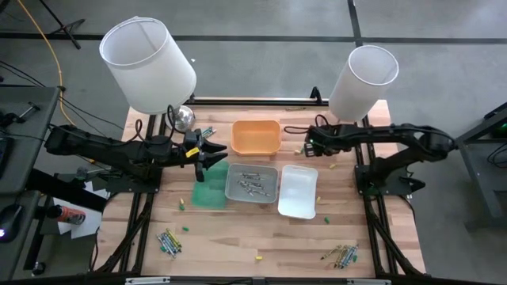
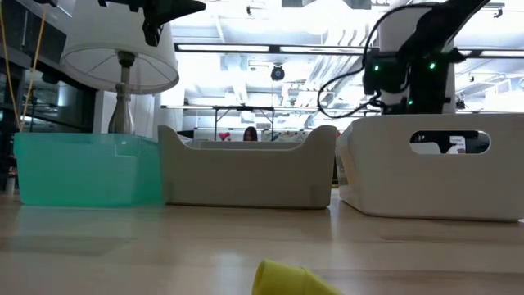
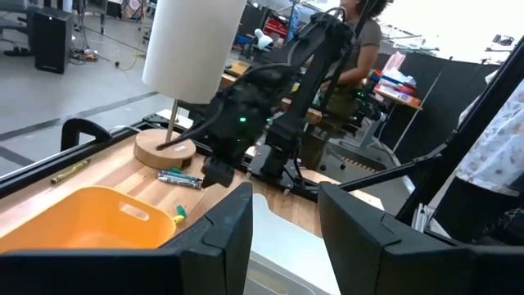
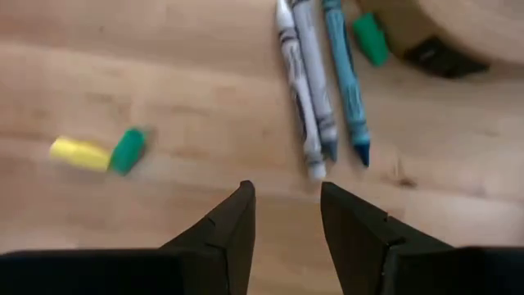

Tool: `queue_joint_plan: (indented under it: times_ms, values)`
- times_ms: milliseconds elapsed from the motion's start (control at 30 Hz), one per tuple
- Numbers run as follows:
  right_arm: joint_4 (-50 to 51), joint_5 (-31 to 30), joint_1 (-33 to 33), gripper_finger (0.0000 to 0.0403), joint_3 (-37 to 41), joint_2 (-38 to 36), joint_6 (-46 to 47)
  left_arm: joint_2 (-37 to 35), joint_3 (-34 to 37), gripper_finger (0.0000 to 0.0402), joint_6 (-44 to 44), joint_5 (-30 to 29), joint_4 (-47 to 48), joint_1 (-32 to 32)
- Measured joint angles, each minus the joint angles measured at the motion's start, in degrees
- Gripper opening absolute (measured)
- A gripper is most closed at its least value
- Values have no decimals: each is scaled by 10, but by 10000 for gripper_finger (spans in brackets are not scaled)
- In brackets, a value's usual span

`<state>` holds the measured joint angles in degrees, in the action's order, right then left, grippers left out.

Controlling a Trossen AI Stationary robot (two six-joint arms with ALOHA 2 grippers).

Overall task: Sort crayons
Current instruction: Put the white crayon into the gray bin

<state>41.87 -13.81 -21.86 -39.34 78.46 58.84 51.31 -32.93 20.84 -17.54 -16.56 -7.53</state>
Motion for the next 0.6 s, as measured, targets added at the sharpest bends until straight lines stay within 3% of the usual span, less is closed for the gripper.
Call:
queue_joint_plan:
  times_ms: [267,600]
  values:
    - [-44,14,-45,133,1,59,-39,0,0,127,0,-14,0,0]
    - [-55,25,-48,133,-1,88,-69,0,0,127,0,-14,2,0]
